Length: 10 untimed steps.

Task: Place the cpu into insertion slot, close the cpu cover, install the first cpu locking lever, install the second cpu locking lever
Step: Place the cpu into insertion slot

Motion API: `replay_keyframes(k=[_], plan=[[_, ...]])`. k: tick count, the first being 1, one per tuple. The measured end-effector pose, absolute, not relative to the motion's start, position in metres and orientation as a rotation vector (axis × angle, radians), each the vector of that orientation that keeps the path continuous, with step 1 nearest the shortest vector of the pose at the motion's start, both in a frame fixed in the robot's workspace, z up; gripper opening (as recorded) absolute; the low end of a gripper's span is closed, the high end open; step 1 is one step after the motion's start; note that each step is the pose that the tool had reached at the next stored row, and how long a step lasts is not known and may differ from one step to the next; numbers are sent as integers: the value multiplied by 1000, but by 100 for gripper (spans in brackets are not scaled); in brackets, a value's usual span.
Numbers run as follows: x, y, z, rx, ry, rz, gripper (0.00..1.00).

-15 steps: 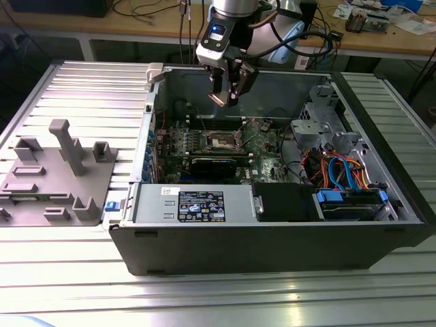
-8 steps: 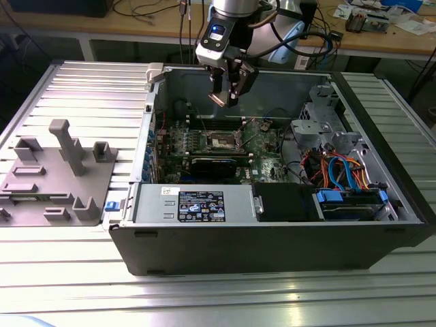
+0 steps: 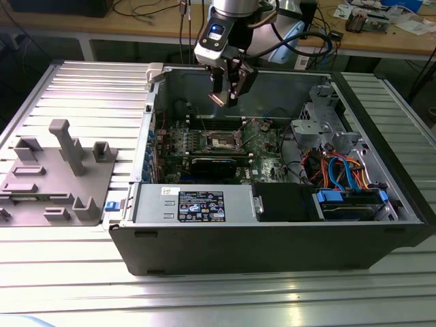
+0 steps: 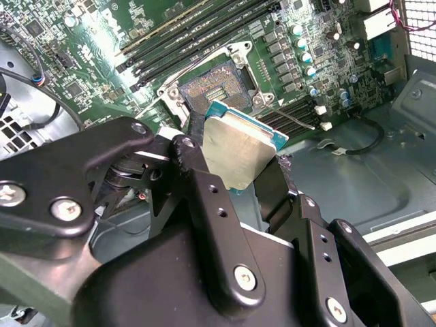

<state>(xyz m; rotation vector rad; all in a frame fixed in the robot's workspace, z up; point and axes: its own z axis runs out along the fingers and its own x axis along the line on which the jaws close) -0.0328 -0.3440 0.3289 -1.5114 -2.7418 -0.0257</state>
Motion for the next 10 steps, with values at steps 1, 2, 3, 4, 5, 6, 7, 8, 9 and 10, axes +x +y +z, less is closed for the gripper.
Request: replay_keyframes(k=[1, 2, 3, 4, 5, 6, 7, 8, 9, 10], plan=[[-33, -344, 329, -1512, -2741, -26, 54], [-33, -344, 329, -1513, -2741, -26, 54], [-33, -344, 329, -1515, -2740, -26, 54], [-33, -344, 329, -1516, -2739, -26, 54], [-33, -344, 329, -1517, -2739, -26, 54], [-33, -344, 329, -1519, -2738, -26, 54], [-33, -344, 329, -1520, -2737, -26, 54], [-33, -344, 329, -1521, -2737, -26, 54], [-33, -344, 329, -1523, -2736, -26, 54], [-33, -344, 329, -1524, -2735, -26, 54]])
